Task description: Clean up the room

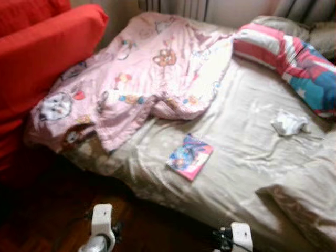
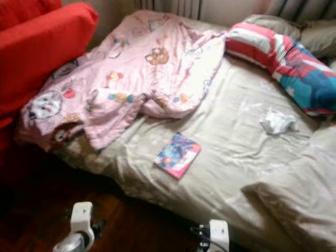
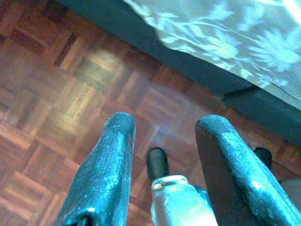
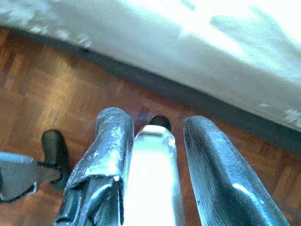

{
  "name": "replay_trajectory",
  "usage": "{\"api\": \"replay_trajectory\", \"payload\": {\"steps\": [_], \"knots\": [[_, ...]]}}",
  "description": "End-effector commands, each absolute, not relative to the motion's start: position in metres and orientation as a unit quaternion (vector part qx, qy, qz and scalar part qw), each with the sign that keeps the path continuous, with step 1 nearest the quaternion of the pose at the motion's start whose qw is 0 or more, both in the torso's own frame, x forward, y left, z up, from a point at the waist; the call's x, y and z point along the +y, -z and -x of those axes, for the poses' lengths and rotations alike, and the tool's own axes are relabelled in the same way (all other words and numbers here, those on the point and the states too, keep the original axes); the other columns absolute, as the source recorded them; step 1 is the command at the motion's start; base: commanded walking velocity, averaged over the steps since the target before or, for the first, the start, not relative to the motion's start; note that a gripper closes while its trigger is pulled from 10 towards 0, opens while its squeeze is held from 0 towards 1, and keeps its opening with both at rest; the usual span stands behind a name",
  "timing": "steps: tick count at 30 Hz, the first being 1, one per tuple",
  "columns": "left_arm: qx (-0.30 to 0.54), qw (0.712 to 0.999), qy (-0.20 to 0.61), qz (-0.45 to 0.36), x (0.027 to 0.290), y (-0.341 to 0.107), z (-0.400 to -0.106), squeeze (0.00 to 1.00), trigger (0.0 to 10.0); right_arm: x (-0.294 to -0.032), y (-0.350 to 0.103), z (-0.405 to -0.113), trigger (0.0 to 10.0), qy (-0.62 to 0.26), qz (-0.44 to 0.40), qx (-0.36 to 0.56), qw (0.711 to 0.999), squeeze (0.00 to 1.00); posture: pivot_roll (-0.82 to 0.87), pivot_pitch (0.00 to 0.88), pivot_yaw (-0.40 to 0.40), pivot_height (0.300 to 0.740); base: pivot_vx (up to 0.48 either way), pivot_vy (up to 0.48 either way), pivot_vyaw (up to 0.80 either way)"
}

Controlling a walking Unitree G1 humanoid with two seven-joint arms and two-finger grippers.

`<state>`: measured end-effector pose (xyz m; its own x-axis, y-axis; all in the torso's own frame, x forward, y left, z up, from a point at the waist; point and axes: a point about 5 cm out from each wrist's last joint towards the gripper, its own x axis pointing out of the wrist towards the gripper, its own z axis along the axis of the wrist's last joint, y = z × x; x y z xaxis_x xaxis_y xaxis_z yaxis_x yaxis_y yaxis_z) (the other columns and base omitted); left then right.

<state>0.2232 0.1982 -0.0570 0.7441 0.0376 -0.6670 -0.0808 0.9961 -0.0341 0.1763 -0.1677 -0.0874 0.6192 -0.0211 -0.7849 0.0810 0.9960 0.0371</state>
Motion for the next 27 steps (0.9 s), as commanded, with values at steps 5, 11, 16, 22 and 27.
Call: {"api": "replay_trajectory", "payload": {"steps": [5,11,16,22,27], "knots": [[0.385,0.922,-0.023,0.035,0.1899,0.0674,-0.2094,0.0,10.0,-0.1735,0.093,-0.1633,10.0,0.042,-0.037,0.454,0.889,0.0,-0.05,0.181,0.016,0.74,0.0,0.0,-0.7],[0.385,0.922,-0.021,0.036,0.1888,0.0677,-0.2089,0.0,10.0,-0.1741,0.0931,-0.1627,10.0,0.043,-0.037,0.455,0.889,0.0,-0.05,0.181,0.015,0.74,0.0,0.0,-0.7],[0.385,0.922,-0.022,0.035,0.1885,0.0679,-0.2085,0.0,10.0,-0.1747,0.0932,-0.1623,10.0,0.044,-0.035,0.455,0.889,0.0,-0.05,0.182,0.015,0.74,0.0,0.0,-0.7],[0.386,0.921,-0.022,0.035,0.1889,0.0685,-0.2075,0.0,10.0,-0.1743,0.0931,-0.1624,10.0,0.042,-0.033,0.454,0.89,0.0,-0.05,0.181,0.015,0.74,0.0,0.0,-0.7],[0.387,0.921,-0.021,0.034,0.1885,0.0688,-0.2071,0.0,10.0,-0.1756,0.0919,-0.1639,10.0,0.047,-0.036,0.445,0.894,0.0,-0.05,0.179,0.015,0.74,0.0,-0.172,-0.69]]}}
